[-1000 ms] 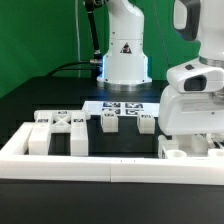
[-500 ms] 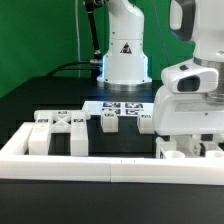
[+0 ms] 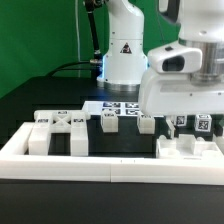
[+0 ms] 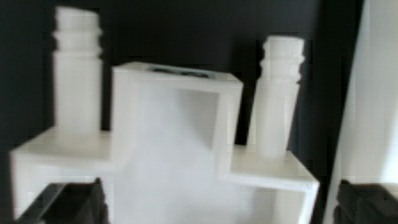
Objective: Assemble chair
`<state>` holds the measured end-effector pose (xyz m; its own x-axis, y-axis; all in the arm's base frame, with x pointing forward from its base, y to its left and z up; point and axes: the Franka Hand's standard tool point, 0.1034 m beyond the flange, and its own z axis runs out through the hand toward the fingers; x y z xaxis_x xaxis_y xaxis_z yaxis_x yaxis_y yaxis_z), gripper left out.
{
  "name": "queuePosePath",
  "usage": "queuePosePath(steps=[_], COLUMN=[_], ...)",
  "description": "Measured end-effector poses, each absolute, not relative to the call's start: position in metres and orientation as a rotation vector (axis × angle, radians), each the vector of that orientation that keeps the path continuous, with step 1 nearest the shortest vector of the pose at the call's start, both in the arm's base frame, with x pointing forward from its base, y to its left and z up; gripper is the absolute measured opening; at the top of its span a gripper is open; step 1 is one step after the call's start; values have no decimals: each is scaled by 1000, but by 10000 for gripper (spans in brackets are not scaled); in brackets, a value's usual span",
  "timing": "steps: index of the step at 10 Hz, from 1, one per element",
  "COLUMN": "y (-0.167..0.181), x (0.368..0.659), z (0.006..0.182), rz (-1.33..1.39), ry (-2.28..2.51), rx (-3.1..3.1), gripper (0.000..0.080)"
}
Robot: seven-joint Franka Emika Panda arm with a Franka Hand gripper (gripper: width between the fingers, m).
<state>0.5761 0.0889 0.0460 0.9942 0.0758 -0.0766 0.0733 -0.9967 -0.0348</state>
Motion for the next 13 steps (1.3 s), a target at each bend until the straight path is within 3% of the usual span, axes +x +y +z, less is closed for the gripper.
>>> queuePosePath(steps=[2, 6, 10, 13], y=[78, 73, 25, 25], x=[563, 555, 515, 512], z=[59, 55, 44, 43], rz=[109, 108, 194, 255], ry=[-145, -129, -56, -66], rx=[-3105, -3106, -3101, -3094], gripper=[649, 649, 649, 649])
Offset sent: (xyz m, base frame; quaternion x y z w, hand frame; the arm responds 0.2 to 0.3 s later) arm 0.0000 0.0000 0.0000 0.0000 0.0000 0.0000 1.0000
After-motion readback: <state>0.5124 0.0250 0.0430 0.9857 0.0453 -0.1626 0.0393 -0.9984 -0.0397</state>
